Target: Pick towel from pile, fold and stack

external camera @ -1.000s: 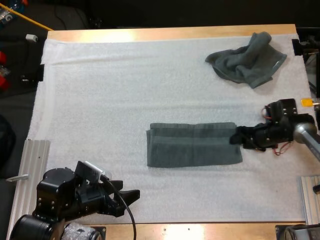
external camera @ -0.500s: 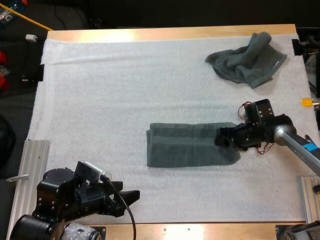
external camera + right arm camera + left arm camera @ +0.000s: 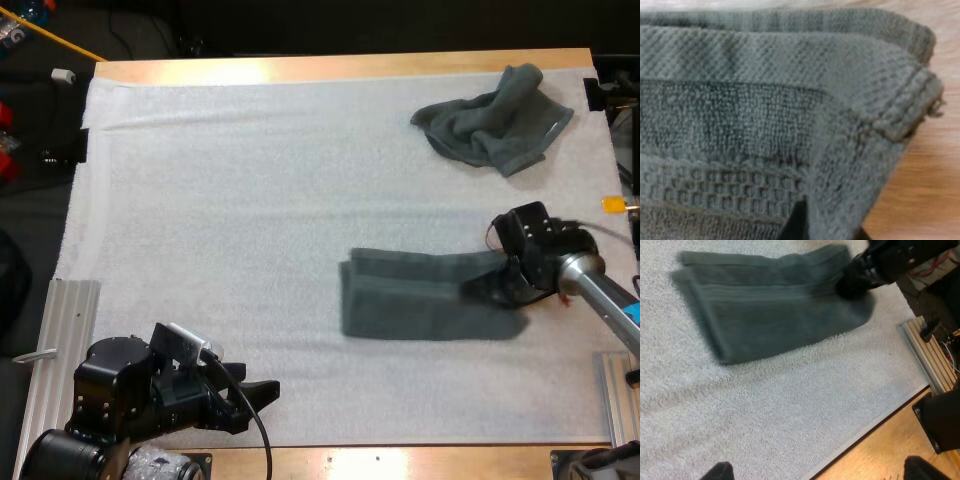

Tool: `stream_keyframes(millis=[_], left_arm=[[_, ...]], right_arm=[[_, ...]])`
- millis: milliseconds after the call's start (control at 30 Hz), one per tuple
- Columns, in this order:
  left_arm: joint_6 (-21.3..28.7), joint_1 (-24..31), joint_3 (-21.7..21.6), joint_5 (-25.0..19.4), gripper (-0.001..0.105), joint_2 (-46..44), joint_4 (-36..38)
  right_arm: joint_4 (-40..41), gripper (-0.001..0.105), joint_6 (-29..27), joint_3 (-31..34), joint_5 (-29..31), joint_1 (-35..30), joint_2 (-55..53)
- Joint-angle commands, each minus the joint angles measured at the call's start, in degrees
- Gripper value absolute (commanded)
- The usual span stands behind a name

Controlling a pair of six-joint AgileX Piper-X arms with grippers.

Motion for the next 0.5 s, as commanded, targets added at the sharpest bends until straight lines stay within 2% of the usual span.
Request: stream_keyframes(millis=[0, 33, 133, 267, 467], left_arm=[[-0.3, -0.1, -0.3, 0.4, 0.065, 0.0, 0.3], [-0.3, -0.1, -0.3, 0.4, 0.065, 0.0, 0.3], [-0.3, -0.1, -0.3, 0.4, 0.065, 0.0, 0.3], [-0.3, -0.1, -0.3, 0.4, 0.065, 0.0, 0.3], [-0.1, -0.1, -0.3, 0.4, 0.065, 0.0, 0.3]], right_arm=[[2.8, 0.0, -3.3, -1.5, 5.4, -0.1, -1.3], [4.4, 0.0, -5.0, -2.7, 8.0, -0.1, -1.9], [7.5, 0.0, -6.2, -5.5, 10.9, -0.1, -2.8], [10.4, 0.0, -5.1, -8.4, 10.2, 0.1, -2.9], [10.7, 0.0, 3.3, -8.7, -0.4, 4.1, -2.7]])
